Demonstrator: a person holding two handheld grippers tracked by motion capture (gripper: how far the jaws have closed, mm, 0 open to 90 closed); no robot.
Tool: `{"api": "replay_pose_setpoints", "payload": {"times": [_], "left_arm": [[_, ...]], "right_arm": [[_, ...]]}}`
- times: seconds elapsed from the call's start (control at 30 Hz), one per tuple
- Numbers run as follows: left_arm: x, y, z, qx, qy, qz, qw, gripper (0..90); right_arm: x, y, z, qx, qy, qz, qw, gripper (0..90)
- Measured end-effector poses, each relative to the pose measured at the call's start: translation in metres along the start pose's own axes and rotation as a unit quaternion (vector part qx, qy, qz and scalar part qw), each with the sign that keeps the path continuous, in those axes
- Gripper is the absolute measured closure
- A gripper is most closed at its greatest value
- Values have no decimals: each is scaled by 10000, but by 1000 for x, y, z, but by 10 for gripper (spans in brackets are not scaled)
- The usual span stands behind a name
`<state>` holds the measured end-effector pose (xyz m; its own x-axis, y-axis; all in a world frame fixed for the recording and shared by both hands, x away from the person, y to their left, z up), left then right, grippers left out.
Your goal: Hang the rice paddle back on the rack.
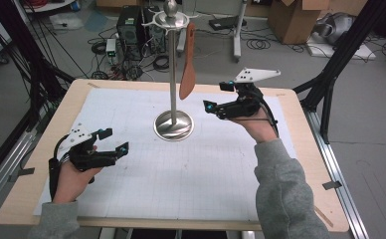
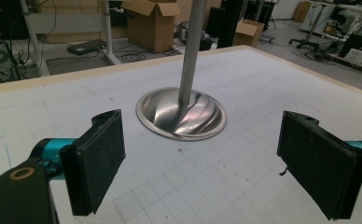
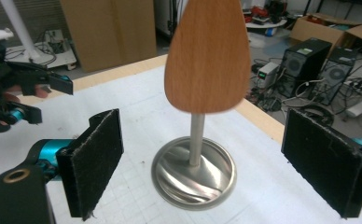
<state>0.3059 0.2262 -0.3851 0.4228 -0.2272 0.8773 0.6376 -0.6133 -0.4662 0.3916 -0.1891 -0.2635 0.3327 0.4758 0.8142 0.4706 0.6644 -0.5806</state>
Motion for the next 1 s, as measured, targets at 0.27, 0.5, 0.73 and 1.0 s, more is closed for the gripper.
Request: {"api": "replay_pose_setpoints", "payload": {"times": [0.27, 0.5, 0.73, 1.0], "left_arm": [[1, 0, -3, -19, 58, -23, 10000, 152], [3, -1, -4, 41, 48, -211, 9998, 109], [4, -2, -5, 27, 60, -165, 9998, 110], [3, 1, -7, 27, 79, -72, 9999, 110]], "right_arm": [[-25, -2, -4, -69, 156, 8, 9999, 112], [-42, -3, -5, 23, 337, -92, 9994, 112], [-57, -6, -5, -79, 388, -150, 9991, 112], [-72, -9, -2, -197, 424, -166, 9988, 112]]}}
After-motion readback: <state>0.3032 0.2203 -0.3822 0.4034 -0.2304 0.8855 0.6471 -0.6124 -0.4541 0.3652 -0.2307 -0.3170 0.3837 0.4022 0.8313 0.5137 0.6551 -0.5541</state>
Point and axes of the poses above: each handheld gripper's, and its own axes: y roughly forward along the jaws, x roughly out of its top, z roughly to its left, the point moved 1 cm from there along y, roughly forward along the jaws, and after that the axes turned 14 degrees about z, right-handed, at the moved point
